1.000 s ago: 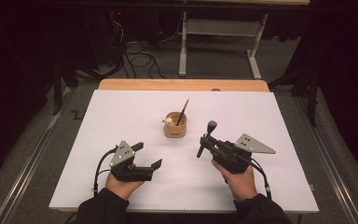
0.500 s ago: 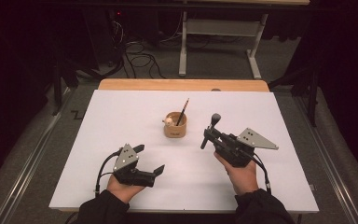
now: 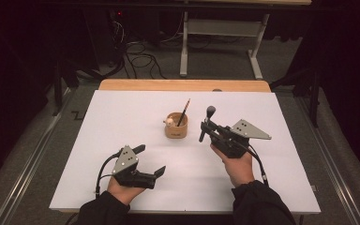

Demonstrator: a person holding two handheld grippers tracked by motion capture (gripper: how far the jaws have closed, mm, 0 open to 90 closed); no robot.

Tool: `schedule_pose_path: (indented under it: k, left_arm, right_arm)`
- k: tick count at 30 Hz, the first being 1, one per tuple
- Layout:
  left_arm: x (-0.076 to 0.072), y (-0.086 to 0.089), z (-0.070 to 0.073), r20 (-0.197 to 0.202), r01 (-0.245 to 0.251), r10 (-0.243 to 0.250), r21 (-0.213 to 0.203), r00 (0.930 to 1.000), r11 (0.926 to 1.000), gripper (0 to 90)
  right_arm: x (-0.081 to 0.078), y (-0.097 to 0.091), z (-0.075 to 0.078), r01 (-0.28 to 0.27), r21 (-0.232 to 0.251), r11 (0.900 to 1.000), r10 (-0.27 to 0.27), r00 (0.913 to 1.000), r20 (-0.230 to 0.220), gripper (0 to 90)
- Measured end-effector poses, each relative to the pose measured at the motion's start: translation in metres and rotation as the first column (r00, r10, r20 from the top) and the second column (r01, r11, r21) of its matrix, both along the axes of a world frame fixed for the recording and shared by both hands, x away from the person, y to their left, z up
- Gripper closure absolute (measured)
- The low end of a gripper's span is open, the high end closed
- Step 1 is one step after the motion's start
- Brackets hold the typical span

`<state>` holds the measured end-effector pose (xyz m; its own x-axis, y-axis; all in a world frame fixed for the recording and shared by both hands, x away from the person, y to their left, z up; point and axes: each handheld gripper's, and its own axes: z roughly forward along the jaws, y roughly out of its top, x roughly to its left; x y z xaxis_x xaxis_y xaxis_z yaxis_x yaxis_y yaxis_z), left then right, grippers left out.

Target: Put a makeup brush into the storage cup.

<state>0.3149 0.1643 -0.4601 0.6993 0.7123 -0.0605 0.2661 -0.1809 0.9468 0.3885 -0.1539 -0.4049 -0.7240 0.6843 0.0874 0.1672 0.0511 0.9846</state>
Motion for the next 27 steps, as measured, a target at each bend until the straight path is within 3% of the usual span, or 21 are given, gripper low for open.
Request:
schedule_pose_path:
  k: [27]
  left_arm:
    - [0.001, 0.003, 0.001, -0.003, -0.001, 0.001, -0.015, 1.0, 0.9999, 0.2]
  right_arm:
    - [0.05, 0.035, 0.008, 0.036, -0.014, 0.9992, -0.037, 0.9991, -0.022, 79.3]
